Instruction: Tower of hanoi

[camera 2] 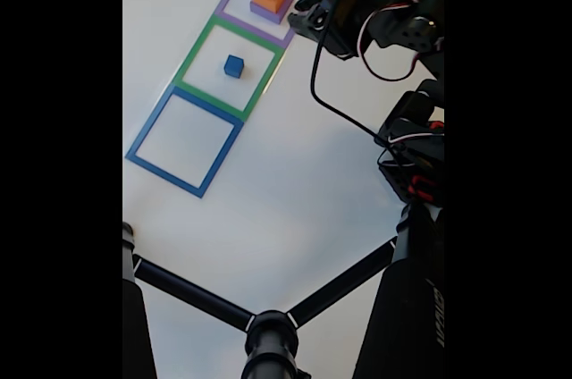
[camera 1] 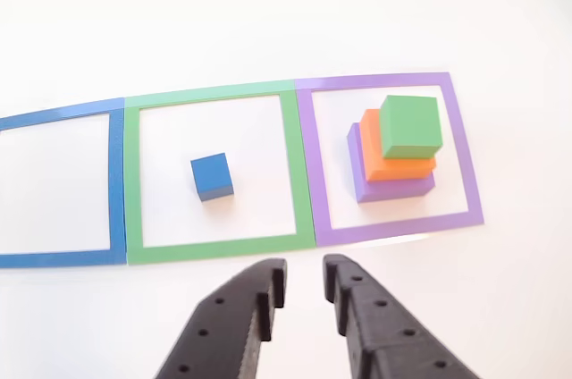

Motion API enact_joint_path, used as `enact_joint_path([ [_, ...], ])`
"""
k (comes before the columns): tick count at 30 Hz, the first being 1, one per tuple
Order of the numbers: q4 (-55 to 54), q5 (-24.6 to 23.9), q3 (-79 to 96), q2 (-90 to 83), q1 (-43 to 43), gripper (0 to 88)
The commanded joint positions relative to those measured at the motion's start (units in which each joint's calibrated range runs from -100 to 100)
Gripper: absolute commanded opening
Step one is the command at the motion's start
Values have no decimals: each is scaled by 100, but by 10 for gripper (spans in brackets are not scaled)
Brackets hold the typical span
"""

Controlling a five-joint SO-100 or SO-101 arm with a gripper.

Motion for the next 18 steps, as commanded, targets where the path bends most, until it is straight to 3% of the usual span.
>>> enact_joint_path([
  [1, 1245, 0, -1692, -104, 182, 0],
  [8, 2006, 0, -2492, -72, 767, 0],
  [18, 1885, 0, -2565, -64, 1688, 0],
])
